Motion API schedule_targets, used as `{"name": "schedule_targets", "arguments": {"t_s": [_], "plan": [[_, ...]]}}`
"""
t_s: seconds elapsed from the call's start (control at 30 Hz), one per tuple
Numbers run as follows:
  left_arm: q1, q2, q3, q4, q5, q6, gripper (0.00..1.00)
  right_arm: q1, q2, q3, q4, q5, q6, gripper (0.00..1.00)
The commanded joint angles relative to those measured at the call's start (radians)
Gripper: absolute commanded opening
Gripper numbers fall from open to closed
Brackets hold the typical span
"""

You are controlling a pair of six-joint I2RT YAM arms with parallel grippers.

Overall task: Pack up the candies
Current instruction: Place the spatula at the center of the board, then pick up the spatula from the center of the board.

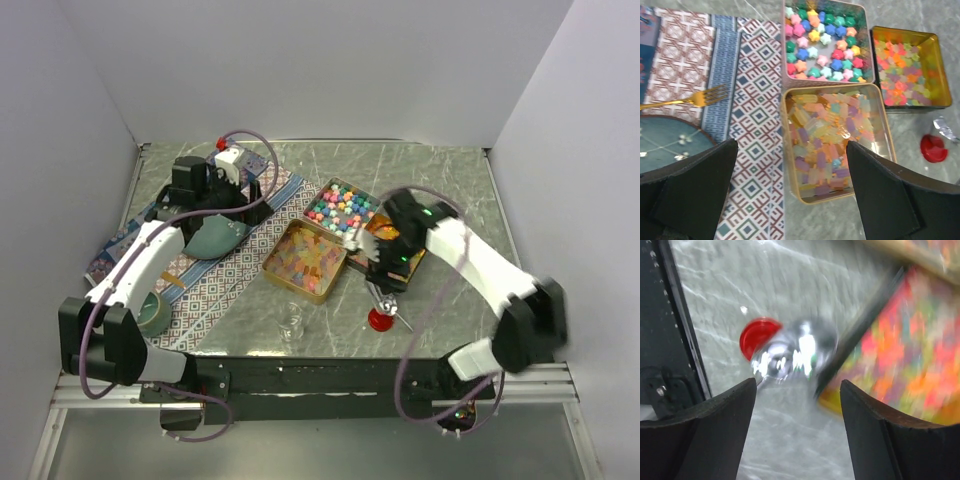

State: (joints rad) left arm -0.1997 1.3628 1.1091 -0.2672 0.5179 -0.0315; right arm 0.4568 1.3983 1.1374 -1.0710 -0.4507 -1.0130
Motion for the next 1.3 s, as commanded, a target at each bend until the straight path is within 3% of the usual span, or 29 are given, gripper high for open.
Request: {"name": "schedule_targets", "arguments": {"t_s": [0.0,0.13,0.47,0.83,1.03,1.27], "plan": [[0.002,-0.057,0.029,-0.012,-0.062,0.081,0.97,-0.044,-0.244,-0.235,0.207,0.032,0.193,0.75],[0.006,-0.086,0.006,-0.018,-0.053,0.065,0.97,-0.05,-0.349,-0.335,0.223,0.014,0.309,0.75],[0.042,-0.146,-0.113,0.02,-0.067,0.038,0.97,-0.049,-0.191,-0.409,0.263,0.069,0.28,0.69],[0.091,-0.179,-0.172,0.072,-0.073,-0.044,0.97,-0.018,-0.13,-0.473,0.336,0.175,0.278,0.62],[0.094,-0.176,-0.181,0.085,-0.07,-0.053,0.97,-0.02,-0.143,-0.515,0.341,0.144,0.258,0.44],[0.094,-0.165,-0.158,0.072,-0.049,-0.065,0.98,-0.021,-0.196,-0.506,0.289,0.127,0.246,0.06]]}}
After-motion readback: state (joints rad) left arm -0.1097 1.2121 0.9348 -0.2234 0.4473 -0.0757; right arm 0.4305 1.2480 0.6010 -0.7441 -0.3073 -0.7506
